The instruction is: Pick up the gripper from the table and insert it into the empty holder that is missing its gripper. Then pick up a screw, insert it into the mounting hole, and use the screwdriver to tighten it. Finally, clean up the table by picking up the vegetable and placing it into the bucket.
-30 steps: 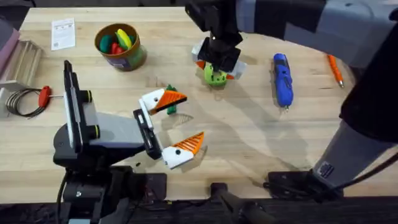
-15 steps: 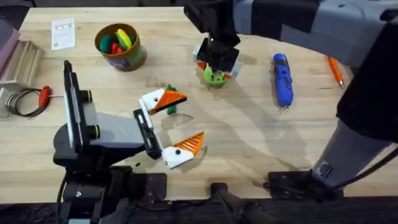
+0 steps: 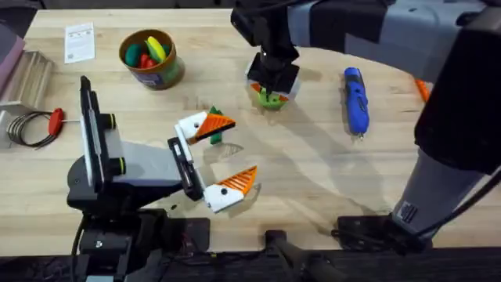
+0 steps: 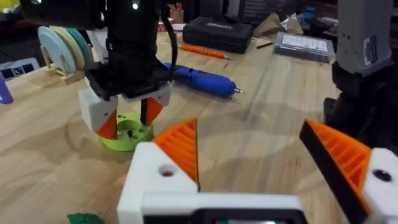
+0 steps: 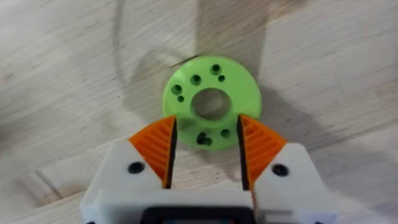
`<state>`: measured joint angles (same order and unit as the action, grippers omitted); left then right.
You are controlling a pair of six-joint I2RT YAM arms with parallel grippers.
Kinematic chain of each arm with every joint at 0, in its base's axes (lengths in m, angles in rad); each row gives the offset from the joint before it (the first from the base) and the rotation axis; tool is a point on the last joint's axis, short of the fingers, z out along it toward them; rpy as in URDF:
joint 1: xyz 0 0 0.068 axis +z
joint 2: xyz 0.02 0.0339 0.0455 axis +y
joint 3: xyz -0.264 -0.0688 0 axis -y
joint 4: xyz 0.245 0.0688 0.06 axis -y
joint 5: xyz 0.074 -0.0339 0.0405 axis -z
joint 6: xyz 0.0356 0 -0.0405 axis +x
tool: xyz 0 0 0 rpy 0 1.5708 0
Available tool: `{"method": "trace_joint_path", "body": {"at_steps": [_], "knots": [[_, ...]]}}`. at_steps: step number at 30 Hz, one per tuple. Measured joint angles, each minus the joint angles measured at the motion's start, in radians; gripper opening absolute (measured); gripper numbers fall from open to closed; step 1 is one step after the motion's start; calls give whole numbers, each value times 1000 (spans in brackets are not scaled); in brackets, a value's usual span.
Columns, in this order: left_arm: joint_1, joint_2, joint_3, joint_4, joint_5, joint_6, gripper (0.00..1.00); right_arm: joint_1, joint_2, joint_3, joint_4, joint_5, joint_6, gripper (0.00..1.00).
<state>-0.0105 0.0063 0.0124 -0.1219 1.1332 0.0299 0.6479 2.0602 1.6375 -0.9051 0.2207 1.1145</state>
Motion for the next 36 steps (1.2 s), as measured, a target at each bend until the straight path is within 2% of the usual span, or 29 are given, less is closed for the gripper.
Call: {"method": "trace_joint_path", "body": {"at_steps": [9,24,36], "knots": [[0,0,0,0,0,0,986,11,0,0,0,0,-1,521],[0,0,0,0,0,0,986,13,0,0,2,0,-4,296],[0,0,0,0,0,0,986,14,0,0,4,0,-4,234]]}}
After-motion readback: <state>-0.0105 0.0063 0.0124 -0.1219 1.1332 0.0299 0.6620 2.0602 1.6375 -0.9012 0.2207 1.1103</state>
